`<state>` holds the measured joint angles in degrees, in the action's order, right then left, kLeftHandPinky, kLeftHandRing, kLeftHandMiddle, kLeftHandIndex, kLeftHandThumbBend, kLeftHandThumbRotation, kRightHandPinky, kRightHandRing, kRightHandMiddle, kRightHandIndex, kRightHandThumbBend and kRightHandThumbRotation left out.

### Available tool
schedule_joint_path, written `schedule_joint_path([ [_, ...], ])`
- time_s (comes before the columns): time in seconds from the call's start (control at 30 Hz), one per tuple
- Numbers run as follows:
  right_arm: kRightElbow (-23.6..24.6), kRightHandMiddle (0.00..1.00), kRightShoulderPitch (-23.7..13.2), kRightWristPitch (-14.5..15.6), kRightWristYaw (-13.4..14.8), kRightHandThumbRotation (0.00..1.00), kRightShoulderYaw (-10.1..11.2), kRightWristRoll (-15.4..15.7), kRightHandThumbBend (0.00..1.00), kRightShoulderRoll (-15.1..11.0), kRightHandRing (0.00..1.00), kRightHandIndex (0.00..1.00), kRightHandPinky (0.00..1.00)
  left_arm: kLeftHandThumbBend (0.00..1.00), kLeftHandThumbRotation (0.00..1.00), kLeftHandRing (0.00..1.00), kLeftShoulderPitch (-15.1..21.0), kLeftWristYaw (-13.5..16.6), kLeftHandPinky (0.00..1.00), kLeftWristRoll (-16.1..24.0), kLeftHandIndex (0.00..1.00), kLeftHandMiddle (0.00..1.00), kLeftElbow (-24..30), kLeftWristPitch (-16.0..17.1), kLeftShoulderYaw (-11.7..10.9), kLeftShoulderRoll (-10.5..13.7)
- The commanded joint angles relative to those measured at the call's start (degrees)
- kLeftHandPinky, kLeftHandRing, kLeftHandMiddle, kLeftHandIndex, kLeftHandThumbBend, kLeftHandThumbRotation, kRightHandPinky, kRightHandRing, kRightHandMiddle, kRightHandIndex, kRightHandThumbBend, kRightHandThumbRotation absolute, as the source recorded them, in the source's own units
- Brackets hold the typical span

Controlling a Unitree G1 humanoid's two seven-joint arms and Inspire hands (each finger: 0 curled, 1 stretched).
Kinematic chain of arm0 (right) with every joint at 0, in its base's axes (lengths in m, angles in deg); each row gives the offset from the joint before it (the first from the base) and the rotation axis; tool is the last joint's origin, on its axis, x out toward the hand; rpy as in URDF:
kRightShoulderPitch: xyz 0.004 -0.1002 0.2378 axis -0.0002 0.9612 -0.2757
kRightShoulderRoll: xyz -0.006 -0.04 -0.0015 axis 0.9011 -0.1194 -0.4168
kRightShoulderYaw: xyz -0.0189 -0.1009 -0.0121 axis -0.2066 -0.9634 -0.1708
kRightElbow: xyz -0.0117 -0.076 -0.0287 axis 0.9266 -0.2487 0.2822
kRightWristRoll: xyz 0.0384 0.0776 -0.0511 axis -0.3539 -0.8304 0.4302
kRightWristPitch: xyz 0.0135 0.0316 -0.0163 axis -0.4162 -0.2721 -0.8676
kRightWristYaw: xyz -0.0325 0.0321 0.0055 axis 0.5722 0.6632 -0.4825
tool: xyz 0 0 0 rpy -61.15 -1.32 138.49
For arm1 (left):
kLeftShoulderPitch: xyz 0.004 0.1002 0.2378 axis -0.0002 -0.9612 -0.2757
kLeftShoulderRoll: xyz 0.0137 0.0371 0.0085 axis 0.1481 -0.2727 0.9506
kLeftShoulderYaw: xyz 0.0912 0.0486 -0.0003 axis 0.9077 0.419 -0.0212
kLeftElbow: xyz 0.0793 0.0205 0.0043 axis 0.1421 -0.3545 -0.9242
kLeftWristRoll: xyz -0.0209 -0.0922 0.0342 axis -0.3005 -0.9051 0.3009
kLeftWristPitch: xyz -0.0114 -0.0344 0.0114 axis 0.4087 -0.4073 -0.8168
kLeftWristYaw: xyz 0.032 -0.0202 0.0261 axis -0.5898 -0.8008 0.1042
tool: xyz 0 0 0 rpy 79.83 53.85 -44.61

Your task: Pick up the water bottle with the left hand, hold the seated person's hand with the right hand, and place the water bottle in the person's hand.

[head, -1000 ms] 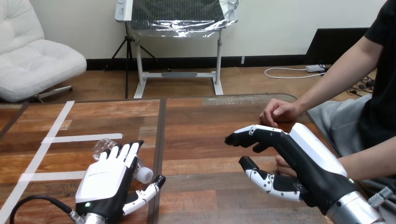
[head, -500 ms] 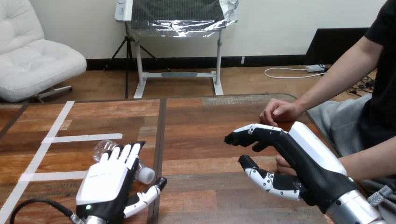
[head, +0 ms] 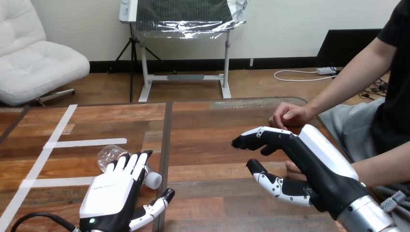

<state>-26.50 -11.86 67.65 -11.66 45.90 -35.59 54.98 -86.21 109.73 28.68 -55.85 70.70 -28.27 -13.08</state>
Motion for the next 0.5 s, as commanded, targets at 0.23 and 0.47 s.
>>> schedule_joint_path([
  [0.23,-0.2,0.73,-3.5,-1.9,0.8,0.00,-0.4,-0.9,0.24,0.3,0.73,0.70,0.68,0.53,1.00,1.00,2.5,0.7,1.00,0.2,1.00,1.00,4.4,3.7,-3.4,4.1],
  [0.47,0.1,0.73,-3.4,-1.3,0.5,0.00,-0.6,-0.7,0.23,0.3,0.72,0.70,0.67,0.58,1.00,1.00,3.5,-4.1,1.00,-1.8,1.00,1.00,6.5,7.6,-5.9,8.4],
])
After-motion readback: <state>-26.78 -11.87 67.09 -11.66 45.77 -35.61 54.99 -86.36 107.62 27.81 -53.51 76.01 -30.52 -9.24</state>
